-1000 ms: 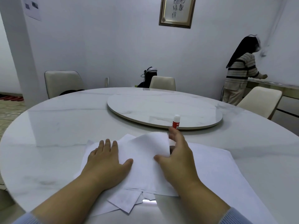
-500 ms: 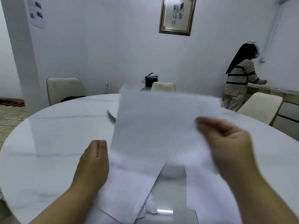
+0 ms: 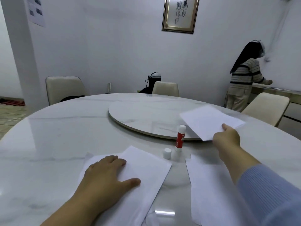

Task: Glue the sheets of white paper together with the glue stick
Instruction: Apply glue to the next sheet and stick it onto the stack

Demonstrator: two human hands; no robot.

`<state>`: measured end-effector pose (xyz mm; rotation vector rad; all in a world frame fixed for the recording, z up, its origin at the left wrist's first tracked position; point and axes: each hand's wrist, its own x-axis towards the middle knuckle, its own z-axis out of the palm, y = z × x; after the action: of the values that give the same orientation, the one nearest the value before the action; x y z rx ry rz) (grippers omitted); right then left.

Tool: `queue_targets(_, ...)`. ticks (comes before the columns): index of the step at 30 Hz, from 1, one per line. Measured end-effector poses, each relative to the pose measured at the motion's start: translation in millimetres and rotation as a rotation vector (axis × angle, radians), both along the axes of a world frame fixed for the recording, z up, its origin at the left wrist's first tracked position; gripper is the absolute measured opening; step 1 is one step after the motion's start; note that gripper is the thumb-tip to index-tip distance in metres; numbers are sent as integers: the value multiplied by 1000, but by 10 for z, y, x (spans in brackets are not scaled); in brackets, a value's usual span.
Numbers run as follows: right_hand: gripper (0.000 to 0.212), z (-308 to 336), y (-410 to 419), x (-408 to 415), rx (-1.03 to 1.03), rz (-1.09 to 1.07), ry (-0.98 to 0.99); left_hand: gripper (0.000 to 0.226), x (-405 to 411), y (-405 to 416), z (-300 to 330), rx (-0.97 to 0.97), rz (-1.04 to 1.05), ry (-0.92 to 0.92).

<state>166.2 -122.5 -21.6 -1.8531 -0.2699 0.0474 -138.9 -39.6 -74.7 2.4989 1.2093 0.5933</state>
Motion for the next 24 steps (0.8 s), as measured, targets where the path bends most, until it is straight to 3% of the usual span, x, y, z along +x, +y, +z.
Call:
queue_targets(6, 54, -225, 90, 44, -164, 158, 63, 72, -4, 12, 21, -38, -16, 22)
queue_targets(10, 48, -214, -7, 47, -127, 204, 105, 70, 17, 20, 15, -46, -38, 64)
queue_targets(12, 35, -162, -64, 26, -150, 237, 143, 65, 21, 37, -7, -41, -48, 73)
queue_targets(13, 45, -132, -86, 24, -210, 242, 145, 62, 25, 42, -16, -34, -54, 74)
queue_targets(14, 18, -85, -101, -5, -270, 230, 112, 59, 27, 47, -23, -19, -60, 74)
queue_targets(16, 23, -1, -102, -95, -347, 258, 80, 53, 39, 47, -28, 27, -71, 76)
queue_targets(20, 51, 71, -7, -497, -431, 563, 93, 45, 51, 32, -16, 40, -129, 72)
queue_targets(24, 39, -95, 188, -637, -377, 490, -12, 42, 13, 38, -27, 5, -209, 67)
